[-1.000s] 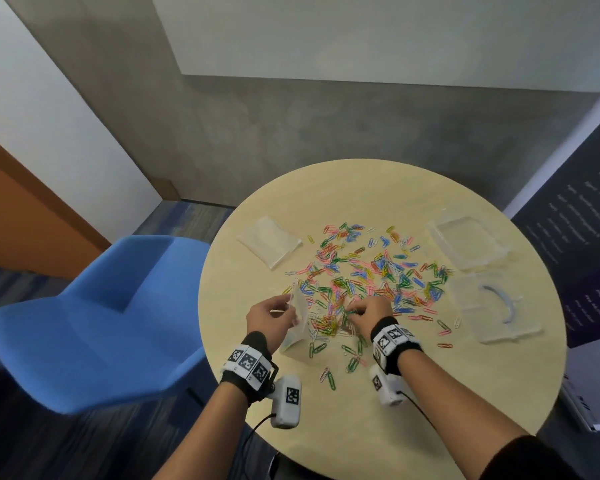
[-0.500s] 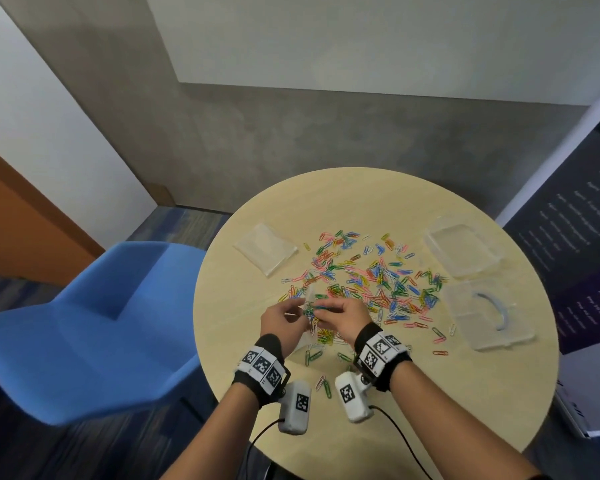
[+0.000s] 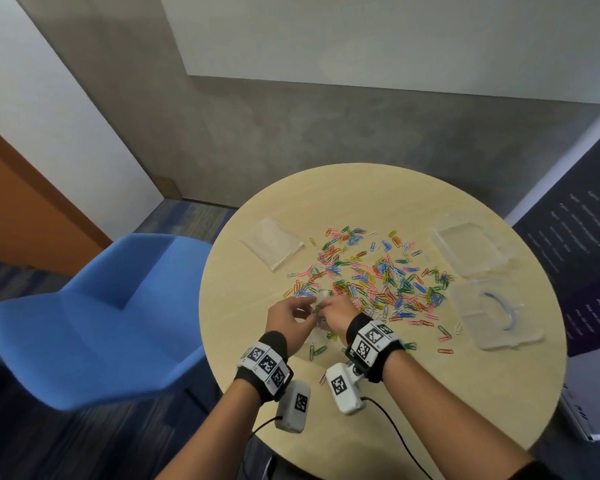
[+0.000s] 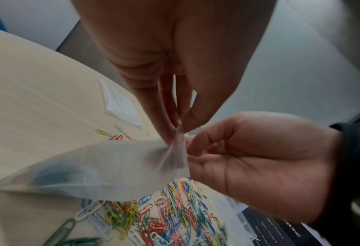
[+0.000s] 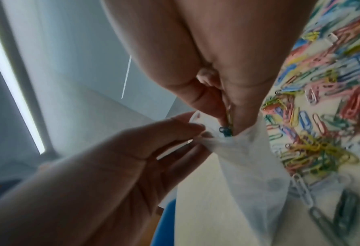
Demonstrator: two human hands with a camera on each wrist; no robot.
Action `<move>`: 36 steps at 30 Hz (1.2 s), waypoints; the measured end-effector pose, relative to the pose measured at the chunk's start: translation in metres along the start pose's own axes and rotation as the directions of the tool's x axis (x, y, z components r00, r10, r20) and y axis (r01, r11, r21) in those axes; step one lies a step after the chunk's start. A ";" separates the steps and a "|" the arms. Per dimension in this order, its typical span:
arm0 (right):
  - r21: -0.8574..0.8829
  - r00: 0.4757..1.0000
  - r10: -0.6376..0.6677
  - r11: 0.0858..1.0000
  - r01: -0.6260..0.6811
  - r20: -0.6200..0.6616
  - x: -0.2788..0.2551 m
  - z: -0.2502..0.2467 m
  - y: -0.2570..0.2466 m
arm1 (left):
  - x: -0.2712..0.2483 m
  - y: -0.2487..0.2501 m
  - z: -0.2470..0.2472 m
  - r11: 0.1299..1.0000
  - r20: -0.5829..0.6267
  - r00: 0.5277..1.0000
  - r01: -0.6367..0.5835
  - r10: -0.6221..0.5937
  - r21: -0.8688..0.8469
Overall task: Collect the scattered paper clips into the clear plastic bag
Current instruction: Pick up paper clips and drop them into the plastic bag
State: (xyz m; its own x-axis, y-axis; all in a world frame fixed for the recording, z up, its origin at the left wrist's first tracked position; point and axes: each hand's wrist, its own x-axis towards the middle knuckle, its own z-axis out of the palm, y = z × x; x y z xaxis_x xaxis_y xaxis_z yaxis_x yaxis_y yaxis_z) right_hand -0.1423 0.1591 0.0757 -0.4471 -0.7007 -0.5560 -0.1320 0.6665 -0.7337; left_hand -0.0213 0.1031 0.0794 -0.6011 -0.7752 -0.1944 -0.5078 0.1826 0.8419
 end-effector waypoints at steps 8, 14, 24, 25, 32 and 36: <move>-0.255 0.969 -0.224 0.948 0.191 -0.107 -0.015 -0.006 0.000 | 0.000 0.001 0.000 0.999 -0.027 0.999 0.031 -0.031 -0.014; -0.146 0.946 -0.302 0.947 0.285 -0.114 -0.020 -0.018 -0.002 | 0.001 -0.001 -0.003 0.994 -0.045 0.995 0.088 -0.091 -0.061; -0.684 0.722 -0.443 0.279 0.675 0.532 -0.041 0.024 0.105 | 0.006 -0.028 -0.059 0.951 -0.203 0.951 0.179 -0.232 -0.251; -0.679 0.677 -0.457 0.193 0.708 0.577 -0.038 0.031 0.118 | 0.005 -0.031 -0.062 0.947 -0.213 0.947 0.182 -0.241 -0.264; -0.812 0.736 -0.488 0.088 0.577 0.470 0.001 0.017 0.107 | -0.009 -0.032 -0.064 0.922 -0.220 0.930 0.215 -0.294 -0.321; -0.893 0.877 -0.322 0.161 0.421 0.356 0.018 0.000 0.093 | -0.012 -0.028 -0.055 0.920 -0.209 0.931 0.225 -0.300 -0.321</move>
State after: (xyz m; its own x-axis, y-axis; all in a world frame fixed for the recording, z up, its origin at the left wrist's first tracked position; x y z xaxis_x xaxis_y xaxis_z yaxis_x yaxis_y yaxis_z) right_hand -0.1632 0.2084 -0.0027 -0.0351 -0.9198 -0.3907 -0.9992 0.0395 -0.0034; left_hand 0.0342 0.0736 0.0861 -0.2781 -0.9026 -0.3286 -0.4045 -0.2003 0.8924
